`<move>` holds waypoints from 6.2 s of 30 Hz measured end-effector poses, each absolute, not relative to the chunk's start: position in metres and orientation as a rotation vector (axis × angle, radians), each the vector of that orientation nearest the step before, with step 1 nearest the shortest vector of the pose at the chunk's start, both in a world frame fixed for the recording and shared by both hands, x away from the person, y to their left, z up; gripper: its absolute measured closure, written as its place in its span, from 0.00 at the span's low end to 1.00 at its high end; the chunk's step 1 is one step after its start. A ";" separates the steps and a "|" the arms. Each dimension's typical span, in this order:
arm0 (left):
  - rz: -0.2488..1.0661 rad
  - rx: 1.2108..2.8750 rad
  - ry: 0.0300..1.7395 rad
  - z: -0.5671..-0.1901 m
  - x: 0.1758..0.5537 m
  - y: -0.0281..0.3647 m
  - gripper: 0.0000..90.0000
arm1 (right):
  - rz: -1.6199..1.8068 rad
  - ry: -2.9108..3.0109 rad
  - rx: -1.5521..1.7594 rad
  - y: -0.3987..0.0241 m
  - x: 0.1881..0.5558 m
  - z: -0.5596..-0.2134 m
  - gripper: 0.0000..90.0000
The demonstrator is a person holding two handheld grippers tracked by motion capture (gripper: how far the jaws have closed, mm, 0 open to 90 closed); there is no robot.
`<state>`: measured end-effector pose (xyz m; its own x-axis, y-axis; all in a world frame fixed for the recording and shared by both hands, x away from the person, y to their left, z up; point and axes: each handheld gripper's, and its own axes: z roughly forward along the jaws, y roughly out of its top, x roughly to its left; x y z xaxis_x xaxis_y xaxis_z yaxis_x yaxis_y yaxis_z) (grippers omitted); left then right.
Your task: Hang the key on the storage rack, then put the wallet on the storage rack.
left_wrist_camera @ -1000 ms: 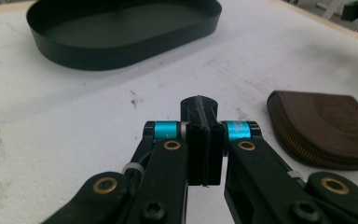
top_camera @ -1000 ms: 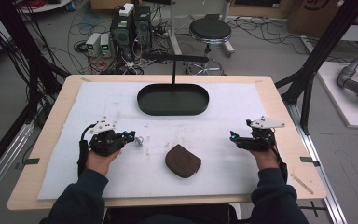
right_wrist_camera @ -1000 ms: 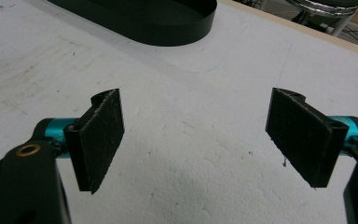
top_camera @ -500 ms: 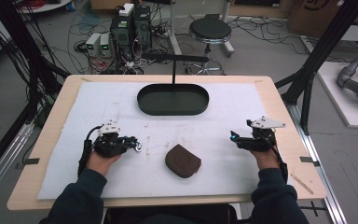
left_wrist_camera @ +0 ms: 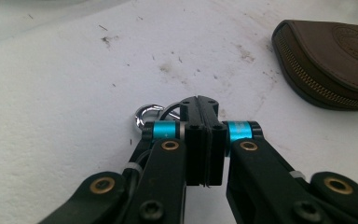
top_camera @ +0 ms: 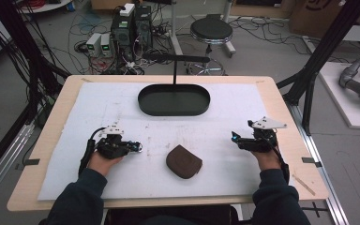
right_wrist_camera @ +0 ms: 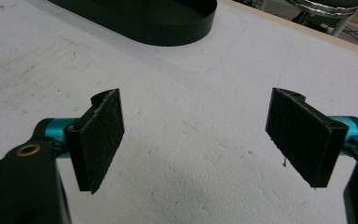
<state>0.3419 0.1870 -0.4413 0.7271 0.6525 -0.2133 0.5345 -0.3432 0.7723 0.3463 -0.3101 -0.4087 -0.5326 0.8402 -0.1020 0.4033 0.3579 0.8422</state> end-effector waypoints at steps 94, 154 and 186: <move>0.366 1.705 0.853 -0.301 0.505 0.177 0.98 | 1.159 2.059 1.111 -0.316 0.349 -0.407 0.22; 0.539 1.609 0.908 -0.382 0.364 0.221 0.22 | 1.228 2.230 0.960 -0.268 0.342 -0.400 0.23; 0.583 1.617 0.954 -0.415 0.324 0.248 0.23 | 1.148 2.581 0.617 -0.164 0.314 -0.432 0.23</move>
